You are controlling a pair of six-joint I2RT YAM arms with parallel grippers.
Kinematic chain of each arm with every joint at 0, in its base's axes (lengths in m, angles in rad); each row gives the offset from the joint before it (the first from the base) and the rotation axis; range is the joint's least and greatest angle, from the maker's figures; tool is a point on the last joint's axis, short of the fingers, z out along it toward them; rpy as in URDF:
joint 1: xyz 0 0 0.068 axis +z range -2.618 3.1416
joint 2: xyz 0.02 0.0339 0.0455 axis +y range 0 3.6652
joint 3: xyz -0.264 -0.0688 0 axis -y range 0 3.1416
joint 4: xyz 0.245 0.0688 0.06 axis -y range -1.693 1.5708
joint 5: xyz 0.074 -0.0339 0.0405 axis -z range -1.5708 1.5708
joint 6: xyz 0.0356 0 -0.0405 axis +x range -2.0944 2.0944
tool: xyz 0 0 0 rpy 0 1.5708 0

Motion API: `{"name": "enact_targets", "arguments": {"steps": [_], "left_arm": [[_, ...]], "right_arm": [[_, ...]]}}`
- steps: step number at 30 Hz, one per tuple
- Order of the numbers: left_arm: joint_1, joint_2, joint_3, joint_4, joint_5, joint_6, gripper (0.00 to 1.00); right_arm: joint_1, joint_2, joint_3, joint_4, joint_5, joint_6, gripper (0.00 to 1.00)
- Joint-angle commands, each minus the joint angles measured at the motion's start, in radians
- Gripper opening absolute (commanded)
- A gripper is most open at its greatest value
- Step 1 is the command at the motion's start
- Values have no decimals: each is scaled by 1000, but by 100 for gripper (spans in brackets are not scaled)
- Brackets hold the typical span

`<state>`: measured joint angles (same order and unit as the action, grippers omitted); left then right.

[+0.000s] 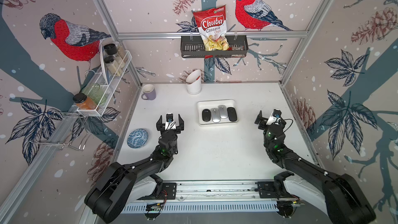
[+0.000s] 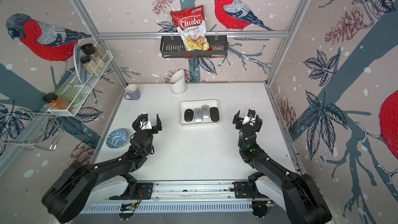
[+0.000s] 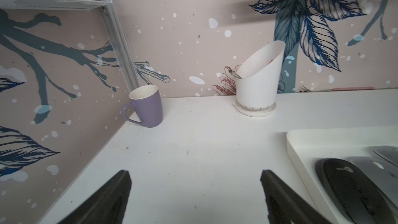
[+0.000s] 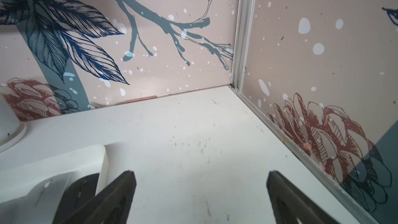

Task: Put the mouse in the storage box
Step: Reset both arms

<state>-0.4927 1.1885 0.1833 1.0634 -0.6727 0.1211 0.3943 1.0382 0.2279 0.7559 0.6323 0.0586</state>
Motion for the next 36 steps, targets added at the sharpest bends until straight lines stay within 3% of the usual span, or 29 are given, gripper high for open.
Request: {"name": "enact_targets", "arguments": {"steps": [1, 5, 9, 13, 16, 22, 27, 30, 36], "left_arm": [[43, 79, -43, 244, -39, 87, 97], [114, 223, -59, 371, 14, 65, 97], [157, 312, -50, 461, 121, 130, 96], [272, 358, -110, 596, 192, 7, 97], [363, 384, -129, 621, 354, -70, 96], [374, 383, -76, 507, 470, -38, 96], [427, 366, -33, 399, 594, -65, 96], [448, 361, -3, 335, 653, -72, 96], [473, 359, 25, 278, 695, -91, 97]], "right_arm": [[-39, 53, -23, 155, -2, -2, 100], [-87, 152, 4, 177, -34, -38, 100], [-120, 244, -26, 306, -68, -76, 100], [-143, 321, -58, 467, -122, -114, 100], [-155, 371, -56, 543, -170, -153, 100], [-199, 386, -66, 542, -230, -113, 100], [-290, 415, -112, 633, -350, -39, 100], [-314, 465, -119, 702, -349, -9, 100], [-337, 472, -17, 509, -399, -2, 100]]}}
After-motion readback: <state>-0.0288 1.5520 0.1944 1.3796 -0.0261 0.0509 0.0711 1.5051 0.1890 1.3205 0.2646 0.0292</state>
